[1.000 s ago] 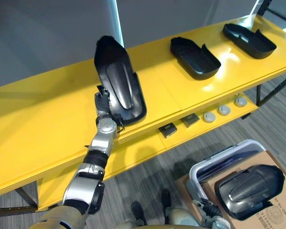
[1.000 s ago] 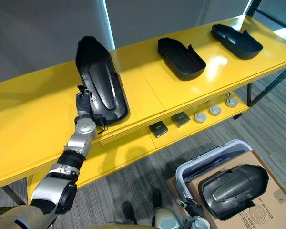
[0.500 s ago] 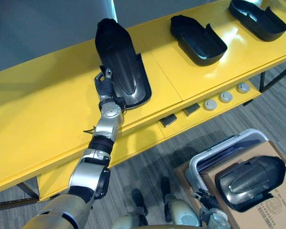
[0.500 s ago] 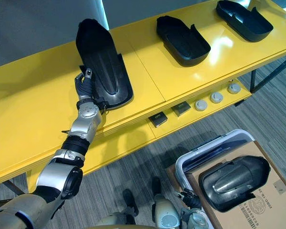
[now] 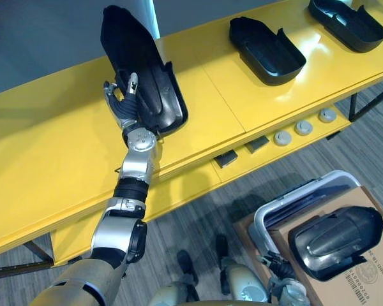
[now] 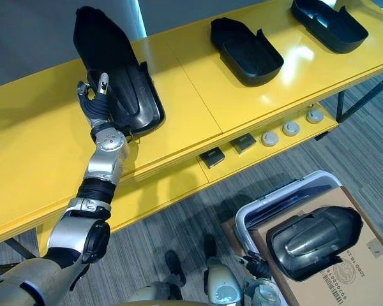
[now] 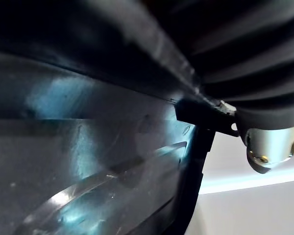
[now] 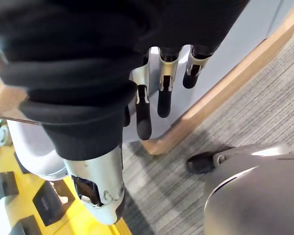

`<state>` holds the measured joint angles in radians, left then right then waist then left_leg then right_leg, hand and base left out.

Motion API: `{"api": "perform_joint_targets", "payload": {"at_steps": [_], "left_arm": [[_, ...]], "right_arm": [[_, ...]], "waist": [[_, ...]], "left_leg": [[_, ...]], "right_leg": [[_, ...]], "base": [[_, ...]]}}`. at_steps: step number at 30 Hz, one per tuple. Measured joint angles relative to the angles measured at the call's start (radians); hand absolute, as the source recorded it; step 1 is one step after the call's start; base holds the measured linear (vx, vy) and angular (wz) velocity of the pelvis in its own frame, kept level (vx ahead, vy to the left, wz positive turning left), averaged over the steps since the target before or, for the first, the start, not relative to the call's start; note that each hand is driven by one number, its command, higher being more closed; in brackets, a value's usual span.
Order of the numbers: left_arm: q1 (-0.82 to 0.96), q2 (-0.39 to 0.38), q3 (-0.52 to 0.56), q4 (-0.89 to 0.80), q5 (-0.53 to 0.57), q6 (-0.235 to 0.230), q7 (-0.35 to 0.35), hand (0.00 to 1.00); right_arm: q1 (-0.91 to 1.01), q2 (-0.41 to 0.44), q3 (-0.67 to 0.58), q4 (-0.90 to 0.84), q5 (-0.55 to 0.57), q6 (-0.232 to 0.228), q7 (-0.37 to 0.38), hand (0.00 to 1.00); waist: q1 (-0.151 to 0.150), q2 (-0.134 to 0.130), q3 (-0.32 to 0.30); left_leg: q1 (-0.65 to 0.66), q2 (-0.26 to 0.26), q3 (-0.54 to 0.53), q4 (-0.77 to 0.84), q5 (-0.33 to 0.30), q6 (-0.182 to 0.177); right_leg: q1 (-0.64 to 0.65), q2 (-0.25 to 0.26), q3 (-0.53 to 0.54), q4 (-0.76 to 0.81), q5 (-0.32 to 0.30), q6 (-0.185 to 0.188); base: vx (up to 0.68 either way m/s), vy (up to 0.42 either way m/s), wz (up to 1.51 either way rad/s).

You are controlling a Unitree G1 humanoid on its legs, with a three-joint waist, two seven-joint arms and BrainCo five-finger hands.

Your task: Walk over and take plastic housings, then place them on the shelf

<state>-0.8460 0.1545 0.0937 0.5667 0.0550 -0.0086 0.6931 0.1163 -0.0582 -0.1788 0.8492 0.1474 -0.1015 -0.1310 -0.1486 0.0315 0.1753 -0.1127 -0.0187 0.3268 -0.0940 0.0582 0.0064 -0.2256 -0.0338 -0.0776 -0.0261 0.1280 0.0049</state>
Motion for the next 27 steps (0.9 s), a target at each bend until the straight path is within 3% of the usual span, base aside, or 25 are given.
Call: {"api": "perform_joint_targets", "payload": {"at_steps": [5, 15, 19, 23, 24, 27], "left_arm": [[0.0, 0.025, -0.001, -0.008, 0.008, 0.001, -0.037, 0.0], [0.011, 0.025, -0.005, -0.035, 0.016, 0.003, -0.037, 0.0], [0.166, -0.005, -0.088, -0.359, 0.09, -0.003, -0.029, 0.0], [0.326, -0.077, -0.147, -0.546, 0.169, -0.018, -0.037, 0.0], [0.38, -0.102, -0.174, -0.583, 0.188, -0.022, -0.039, 1.0], [0.53, -0.128, -0.242, -0.652, 0.219, -0.044, -0.068, 1.0]], "right_arm": [[-0.001, -0.009, 0.0, 0.008, 0.001, 0.001, 0.003, 0.0], [0.0, -0.013, -0.001, 0.016, 0.001, 0.001, 0.003, 0.0], [0.002, -0.013, -0.01, 0.034, 0.002, 0.0, 0.001, 0.0], [0.007, -0.01, -0.019, 0.047, 0.009, -0.002, 0.001, 0.0], [0.011, -0.01, -0.029, 0.05, 0.01, -0.002, 0.001, 0.0], [0.015, -0.006, -0.053, 0.061, 0.011, -0.002, 0.001, 0.0]], "waist": [[0.0, 0.002, 0.001], [0.0, 0.005, 0.003], [0.003, 0.009, 0.005], [0.021, 0.016, 0.008], [0.026, 0.019, 0.009], [0.036, 0.023, 0.008]], "left_leg": [[0.002, 0.0, -0.004, 0.0, 0.0, 0.0], [0.004, 0.0, -0.009, 0.0, 0.0, 0.0], [0.005, 0.0, -0.02, 0.0, 0.0, 0.0], [0.006, 0.0, -0.024, 0.0, 0.0, 0.0], [0.008, 0.0, -0.025, 0.0, 0.0, 0.0], [0.014, 0.002, -0.03, 0.0, -0.004, -0.005]], "right_leg": [[0.003, 0.0, -0.001, 0.0, 0.0, 0.0], [0.009, 0.0, -0.006, -0.005, 0.0, 0.0], [0.017, -0.001, -0.016, -0.01, 0.0, 0.0], [0.021, -0.001, -0.021, -0.011, 0.0, 0.0], [0.023, -0.001, -0.022, -0.011, 0.0, 0.0], [0.033, -0.001, -0.028, -0.012, -0.001, 0.0]], "base": [[0.0, 0.002, 0.01], [0.01, 0.006, 0.01], [0.05, 0.016, 0.07], [0.03, 0.014, 0.04], [0.02, 0.015, 0.03], [0.01, 0.012, 0.06]]}}
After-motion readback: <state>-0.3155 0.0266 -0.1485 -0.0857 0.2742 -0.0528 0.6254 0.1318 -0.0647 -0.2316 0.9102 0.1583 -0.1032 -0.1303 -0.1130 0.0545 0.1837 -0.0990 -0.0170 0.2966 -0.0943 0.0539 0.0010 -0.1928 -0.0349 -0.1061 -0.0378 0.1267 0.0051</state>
